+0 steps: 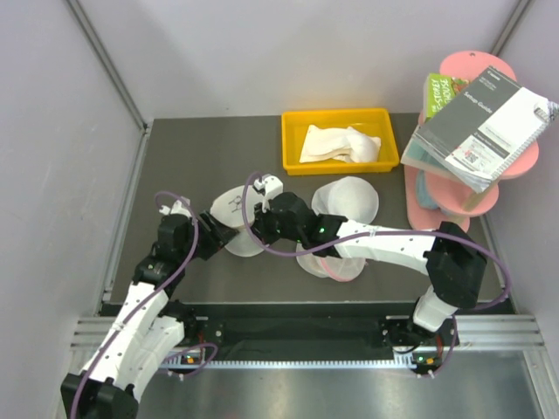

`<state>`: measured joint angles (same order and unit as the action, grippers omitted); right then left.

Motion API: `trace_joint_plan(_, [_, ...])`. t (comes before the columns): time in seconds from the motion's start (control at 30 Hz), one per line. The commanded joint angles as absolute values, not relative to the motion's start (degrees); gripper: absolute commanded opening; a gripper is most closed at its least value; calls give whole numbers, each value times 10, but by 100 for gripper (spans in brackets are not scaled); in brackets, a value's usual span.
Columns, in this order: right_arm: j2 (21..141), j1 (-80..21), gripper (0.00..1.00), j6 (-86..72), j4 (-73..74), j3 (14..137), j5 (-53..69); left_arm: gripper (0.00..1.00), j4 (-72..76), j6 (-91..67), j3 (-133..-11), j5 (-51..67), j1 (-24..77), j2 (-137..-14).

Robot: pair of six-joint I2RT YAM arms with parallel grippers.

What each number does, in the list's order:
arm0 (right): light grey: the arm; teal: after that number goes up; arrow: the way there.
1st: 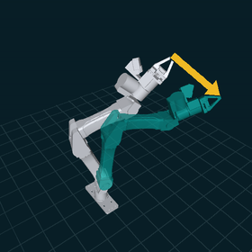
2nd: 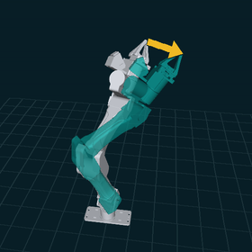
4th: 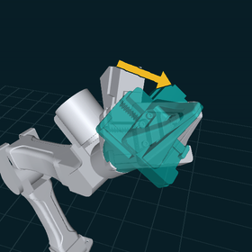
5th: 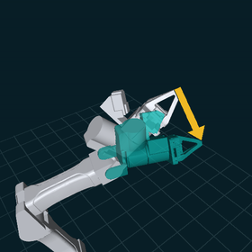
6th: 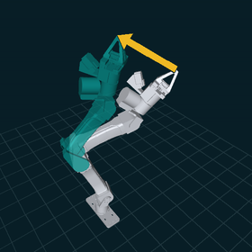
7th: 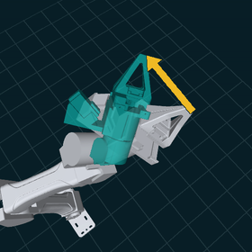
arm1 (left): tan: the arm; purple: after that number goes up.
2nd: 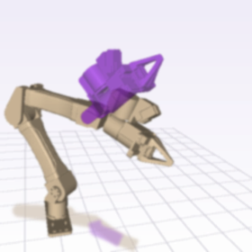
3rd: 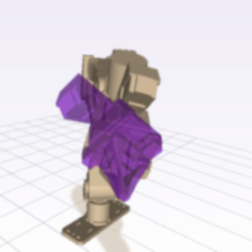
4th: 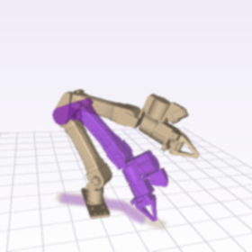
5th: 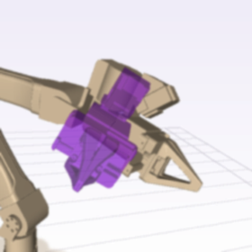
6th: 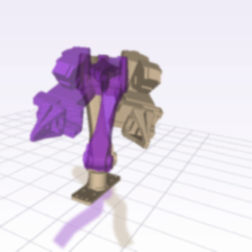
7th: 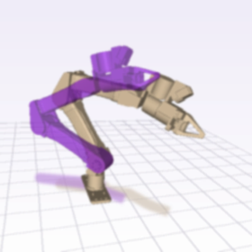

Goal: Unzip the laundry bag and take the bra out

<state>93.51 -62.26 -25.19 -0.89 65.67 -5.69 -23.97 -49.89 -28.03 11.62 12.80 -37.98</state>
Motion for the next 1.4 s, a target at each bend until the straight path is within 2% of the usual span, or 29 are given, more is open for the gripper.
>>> trace_joint_plan(0.0, [939,-635,0,-258,-40,663,-45,62,-171,-526,-282,124,127,-371])
trace_joint_plan(0.03, [937,-636,0,-258,-40,660,-46,59,-169,-527,-283,124,127,-370])
trace_joint_plan(0.43, [935,-637,0,-259,-40,650,-45,57,-116,-569,-258,128,127,-346])
trace_joint_plan(0.6, [936,-637,0,-262,-40,650,-41,49,-84,-599,-248,148,127,-329])
trace_joint_plan(0.73, [936,-637,0,-262,-41,651,-37,55,-81,-597,-243,154,127,-345])
trace_joint_plan(0.97, [933,-637,0,-261,-40,650,-37,54,-60,-599,-224,164,127,-376])
trace_joint_plan(1.1, [935,-637,0,-261,-41,650,-33,42,-58,-595,-225,149,127,-375])
trace_joint_plan(1.17, [935,-638,0,-262,-41,650,-33,32,-55,-594,-226,142,127,-376])
trace_joint_plan(1.37, [940,-637,0,-260,-39,651,-31,8,-37,-592,-229,141,127,-394])
